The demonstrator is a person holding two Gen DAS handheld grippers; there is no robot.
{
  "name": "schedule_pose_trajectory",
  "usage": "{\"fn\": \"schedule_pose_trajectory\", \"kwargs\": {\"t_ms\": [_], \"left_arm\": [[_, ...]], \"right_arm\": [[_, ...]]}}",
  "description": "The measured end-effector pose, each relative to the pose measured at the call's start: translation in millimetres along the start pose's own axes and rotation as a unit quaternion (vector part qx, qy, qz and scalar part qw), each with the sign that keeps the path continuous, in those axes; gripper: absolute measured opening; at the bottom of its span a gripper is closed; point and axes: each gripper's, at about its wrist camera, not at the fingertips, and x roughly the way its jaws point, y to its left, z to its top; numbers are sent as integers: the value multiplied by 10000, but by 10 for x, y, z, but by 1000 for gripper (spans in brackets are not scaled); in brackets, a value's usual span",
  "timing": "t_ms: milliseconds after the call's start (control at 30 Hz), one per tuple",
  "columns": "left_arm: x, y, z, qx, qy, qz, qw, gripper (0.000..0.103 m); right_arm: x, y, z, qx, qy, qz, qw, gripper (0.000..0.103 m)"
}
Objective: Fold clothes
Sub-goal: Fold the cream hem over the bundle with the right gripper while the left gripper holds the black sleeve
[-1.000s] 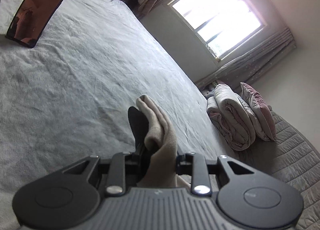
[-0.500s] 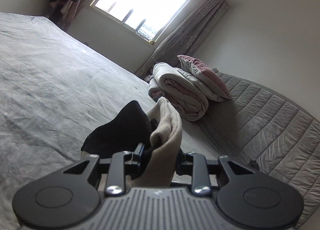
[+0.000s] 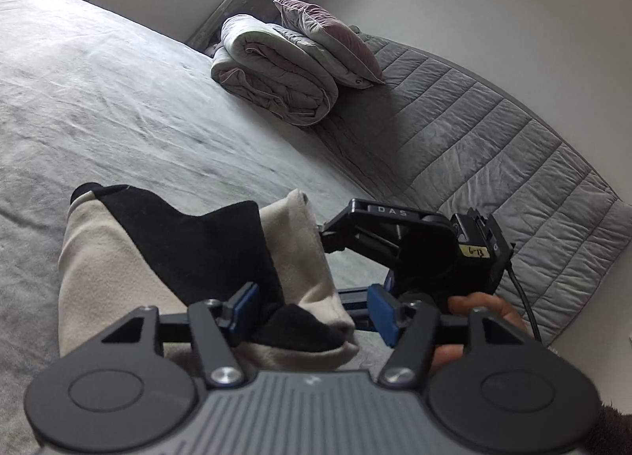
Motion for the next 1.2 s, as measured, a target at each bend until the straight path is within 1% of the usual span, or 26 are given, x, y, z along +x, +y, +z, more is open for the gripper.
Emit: {"fn": "schedule_pose_trajectory", "kwargs": {"t_ms": [67, 133, 200, 233, 300, 367, 433, 467, 533, 600, 700, 800, 967, 1033, 1067, 1133, 1167, 1200], "left_arm": [[42, -13, -28, 33, 93, 28, 9999, 63], [40, -49, -22, 137, 135, -21, 9998, 63], [-36, -93, 11, 290, 76, -140, 9995, 63], [-89, -96, 36, 340, 7, -132, 9993, 63], [-213, -71, 97, 392, -189, 18, 9991, 62], [-308, 6, 168, 311, -341, 262, 9986, 58], [-381, 140, 234, 152, -451, 593, 9971, 42], [-407, 204, 252, 87, -492, 768, 9958, 38], [-446, 337, 276, -50, -523, 1174, 9917, 16], [-463, 447, 282, -170, -498, 1502, 9873, 12], [-441, 567, 245, -305, -298, 1659, 9852, 12], [-356, 586, 161, -189, -60, 1731, 9847, 10], [-251, 495, 81, 116, -1, 1829, 9831, 10], [-251, 493, 82, 140, 6, 1844, 9828, 10], [-253, 501, 86, 110, 6, 1839, 9829, 10], [-258, 516, 94, 50, 2, 1828, 9831, 10], [-259, 517, 95, 37, -1, 1823, 9832, 10], [-261, 516, 95, 34, -5, 1823, 9832, 10]], "right_arm": [[-48, -2, 19, 91, -88, 32, 9999, 51], [-61, -28, 14, 249, -73, 112, 9996, 55], [-72, -55, 9, 411, -54, 194, 9989, 58], [-76, -59, -5, 440, -36, 230, 9988, 59], [-85, -56, -26, 423, -37, 196, 9989, 59], [-96, -56, -32, 377, -35, 132, 9992, 59], [-106, -46, -32, 370, -31, 108, 9993, 59], [-104, -31, -39, 347, -25, 110, 9993, 59], [-102, 5, -62, 277, 1, 109, 9996, 59], [-95, 53, -99, 156, 54, 69, 9998, 59], [-64, 136, -153, -100, 139, -52, 9998, 59], [-2, 226, -205, -411, 212, -175, 9988, 59], [187, 295, -241, -908, 187, -441, 9947, 59], [232, 308, -233, -1049, 143, -484, 9932, 59], [223, 319, -271, -1172, 108, -545, 9915, 58], [198, 343, -355, -1429, 36, -676, 9874, 53], [238, 381, -401, -1708, -34, -870, 9815, 51], [285, 421, -448, -2001, -107, -1076, 9738, 45]]}}
